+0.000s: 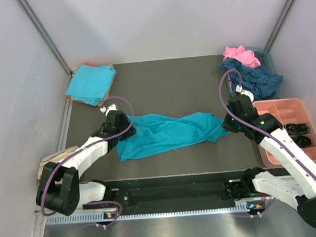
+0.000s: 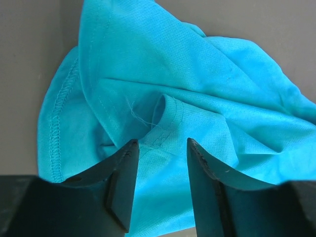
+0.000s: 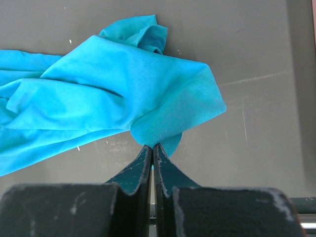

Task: Fold and stack the t-shirts
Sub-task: Flatten the tshirt out

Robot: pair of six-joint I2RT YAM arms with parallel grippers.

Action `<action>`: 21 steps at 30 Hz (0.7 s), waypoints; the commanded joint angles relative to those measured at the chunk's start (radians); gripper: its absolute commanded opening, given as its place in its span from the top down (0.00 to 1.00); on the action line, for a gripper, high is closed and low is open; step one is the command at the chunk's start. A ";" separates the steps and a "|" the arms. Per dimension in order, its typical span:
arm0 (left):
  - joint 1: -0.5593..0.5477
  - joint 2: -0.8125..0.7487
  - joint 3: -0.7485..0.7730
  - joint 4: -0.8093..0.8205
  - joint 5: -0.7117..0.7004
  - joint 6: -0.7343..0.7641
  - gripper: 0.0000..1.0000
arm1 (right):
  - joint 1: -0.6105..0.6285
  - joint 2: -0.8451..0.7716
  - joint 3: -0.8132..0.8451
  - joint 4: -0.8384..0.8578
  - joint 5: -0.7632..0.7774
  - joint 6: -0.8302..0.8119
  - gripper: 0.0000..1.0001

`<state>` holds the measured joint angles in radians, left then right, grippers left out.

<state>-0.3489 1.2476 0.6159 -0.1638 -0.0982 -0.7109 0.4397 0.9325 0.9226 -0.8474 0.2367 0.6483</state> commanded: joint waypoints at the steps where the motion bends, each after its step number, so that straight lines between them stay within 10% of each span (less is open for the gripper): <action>1: -0.012 0.009 -0.001 0.084 -0.038 0.036 0.50 | -0.012 -0.001 -0.004 0.041 -0.005 0.007 1.00; 21: -0.022 0.075 -0.005 0.130 -0.055 0.071 0.54 | -0.012 0.009 -0.001 0.048 -0.025 0.007 1.00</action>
<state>-0.3645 1.3254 0.6155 -0.0917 -0.1467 -0.6518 0.4397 0.9394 0.9226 -0.8410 0.2184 0.6483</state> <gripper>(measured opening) 0.479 0.007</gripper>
